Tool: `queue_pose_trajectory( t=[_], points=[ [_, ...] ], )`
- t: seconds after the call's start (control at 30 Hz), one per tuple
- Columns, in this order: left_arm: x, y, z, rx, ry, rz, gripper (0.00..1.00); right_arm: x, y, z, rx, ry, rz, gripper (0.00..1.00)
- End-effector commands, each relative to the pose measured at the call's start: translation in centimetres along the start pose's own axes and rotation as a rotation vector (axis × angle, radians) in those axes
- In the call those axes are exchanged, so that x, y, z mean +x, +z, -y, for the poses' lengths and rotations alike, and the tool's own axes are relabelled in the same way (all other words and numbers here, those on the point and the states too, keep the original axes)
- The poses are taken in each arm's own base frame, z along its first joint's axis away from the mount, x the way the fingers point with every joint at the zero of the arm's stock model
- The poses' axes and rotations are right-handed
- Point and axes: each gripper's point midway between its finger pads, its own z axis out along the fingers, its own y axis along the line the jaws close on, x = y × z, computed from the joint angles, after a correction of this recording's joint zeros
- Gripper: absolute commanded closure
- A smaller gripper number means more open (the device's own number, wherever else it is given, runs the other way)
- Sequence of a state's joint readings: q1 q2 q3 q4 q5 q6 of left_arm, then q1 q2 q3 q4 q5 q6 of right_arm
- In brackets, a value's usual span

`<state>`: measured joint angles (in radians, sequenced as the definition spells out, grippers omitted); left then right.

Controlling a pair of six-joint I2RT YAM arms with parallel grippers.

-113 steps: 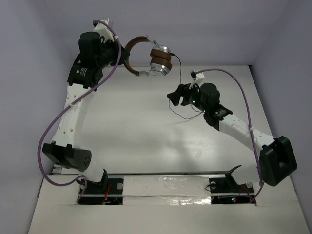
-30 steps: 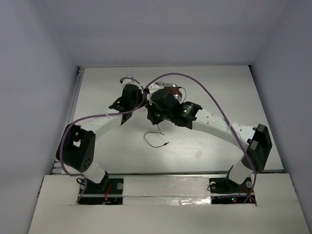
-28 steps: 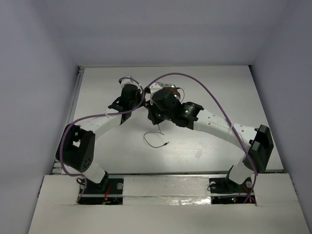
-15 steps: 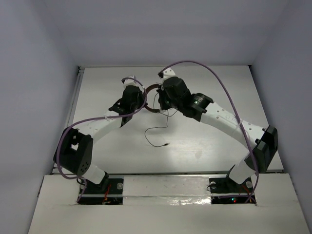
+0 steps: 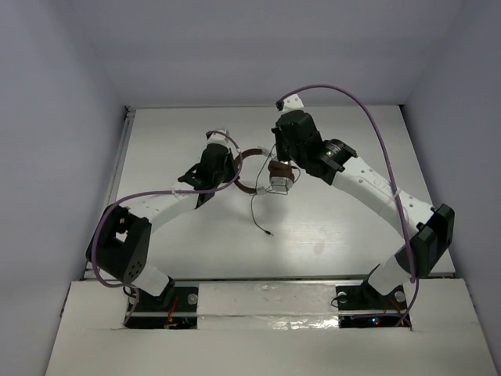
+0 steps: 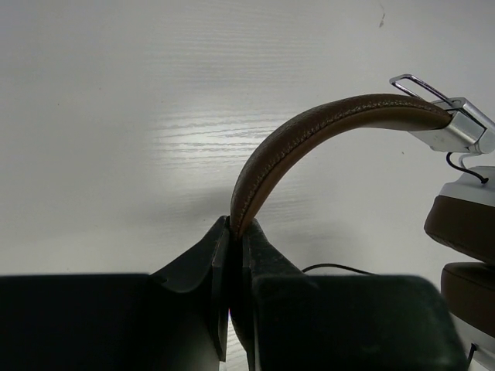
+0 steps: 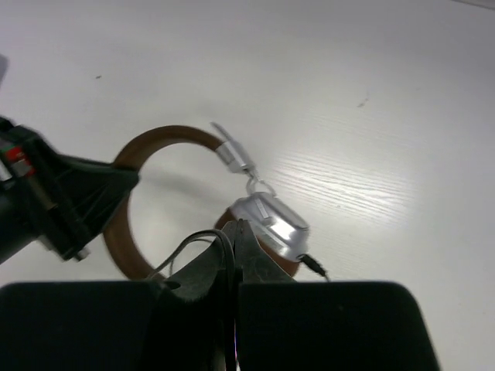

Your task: Wrap the headphones

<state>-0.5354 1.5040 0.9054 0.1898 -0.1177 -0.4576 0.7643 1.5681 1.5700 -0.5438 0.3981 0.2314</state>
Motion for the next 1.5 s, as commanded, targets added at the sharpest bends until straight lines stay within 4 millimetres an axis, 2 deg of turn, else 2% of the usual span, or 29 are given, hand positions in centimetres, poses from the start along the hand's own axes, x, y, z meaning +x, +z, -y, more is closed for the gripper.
queue_pose_trajectory(
  t=[0.0, 0.1, 0.17, 0.2, 0.3, 0.43, 0.57, 0.63, 0.73, 0.8, 0.87, 0.9, 1.0, 1.07, 1.13, 1.17, 1.23, 1.3, 1.33, 1.4, 1.43, 1.47],
  points=[
    [-4.2, -1.6, 2.2, 0.075, 0.033, 0.108, 1.0, -2.5, -1.8, 3.7, 0.142, -0.009, 0.069, 1.0],
    [-4.6, -1.2, 2.4, 0.068, 0.074, 0.102, 1.0, -3.0, -2.0, 5.5, 0.21, -0.005, 0.086, 1.0],
    [-4.3, -1.1, 3.6, 0.099, 0.1, 0.09, 1.0, -3.3, -2.1, 6.0, 0.236, -0.013, 0.097, 0.99],
    [-4.0, -0.9, 3.5, 0.097, 0.106, 0.083, 1.0, -3.6, -2.2, 6.5, 0.267, -0.015, 0.106, 0.99],
    [-3.7, -1.1, 3.9, 0.132, 0.104, 0.081, 1.0, -2.9, -2.1, 7.8, 0.326, -0.031, 0.092, 0.96],
    [-4.0, -1.7, 4.8, 0.178, 0.119, 0.083, 1.0, -2.8, -2.1, 9.4, 0.376, -0.013, 0.117, 0.79],
    [-4.3, -2.0, 4.8, 0.18, 0.148, 0.085, 1.0, -3.3, -1.8, 11.1, 0.428, 0.001, 0.138, 0.74],
    [-4.8, -2.4, 6.1, 0.237, 0.154, 0.078, 1.0, -3.5, -1.5, 11.5, 0.433, 0.013, 0.149, 0.74],
    [-7.4, -3.8, 8.4, 0.303, 0.171, 0.103, 1.0, -3.6, -0.8, 12.5, 0.46, 0.028, 0.16, 0.68],
    [-8.1, -4.4, 9.1, 0.335, 0.177, 0.114, 1.0, -3.3, -0.1, 13.6, 0.472, 0.044, 0.15, 0.68],
    [-8.4, -5.1, 9.8, 0.371, 0.185, 0.114, 1.0, -3.4, 0.4, 13.5, 0.453, 0.062, 0.162, 0.68],
    [-8.3, -5.3, 10.1, 0.389, 0.184, 0.109, 1.0, -3.1, 0.9, 14.3, 0.453, 0.075, 0.155, 0.68],
    [-8.6, -5.8, 10.3, 0.397, 0.181, 0.115, 1.0, -3.2, 1.4, 13.9, 0.413, 0.112, 0.166, 0.7],
    [-9.1, -6.0, 10.3, 0.405, 0.171, 0.12, 1.0, -3.5, 1.4, 14.1, 0.374, 0.162, 0.203, 0.75],
    [-9.7, -6.5, 10.4, 0.433, 0.157, 0.127, 1.0, -2.8, 1.7, 13.5, 0.321, 0.186, 0.197, 0.78],
    [-10.1, -6.8, 10.7, 0.441, 0.146, 0.134, 1.0, -3.3, 1.5, 13.7, 0.312, 0.214, 0.224, 0.81],
    [-10.6, -7.6, 11.0, 0.478, 0.137, 0.142, 1.0, -2.2, 2.2, 13.4, 0.267, 0.229, 0.21, 0.84],
    [-11.5, -8.6, 11.4, 0.534, 0.107, 0.163, 1.0, -2.3, 2.6, 13.4, 0.217, 0.268, 0.24, 0.84],
    [-11.7, -9.2, 11.9, 0.58, 0.105, 0.16, 1.0, -2.1, 3.0, 12.1, 0.137, 0.266, 0.235, 0.84],
    [-12.6, -10.2, 12.2, 0.617, 0.086, 0.177, 1.0, -1.4, 3.5, 11.3, 0.056, 0.28, 0.257, 0.83],
    [-12.9, -10.4, 12.3, 0.629, 0.083, 0.179, 1.0, -1.7, 3.4, 9.7, -0.039, 0.277, 0.277, 0.82],
    [-13.3, -10.9, 12.5, 0.637, 0.081, 0.187, 1.0, -2.7, 3.3, 9.0, -0.093, 0.278, 0.335, 0.82]
  ],
)
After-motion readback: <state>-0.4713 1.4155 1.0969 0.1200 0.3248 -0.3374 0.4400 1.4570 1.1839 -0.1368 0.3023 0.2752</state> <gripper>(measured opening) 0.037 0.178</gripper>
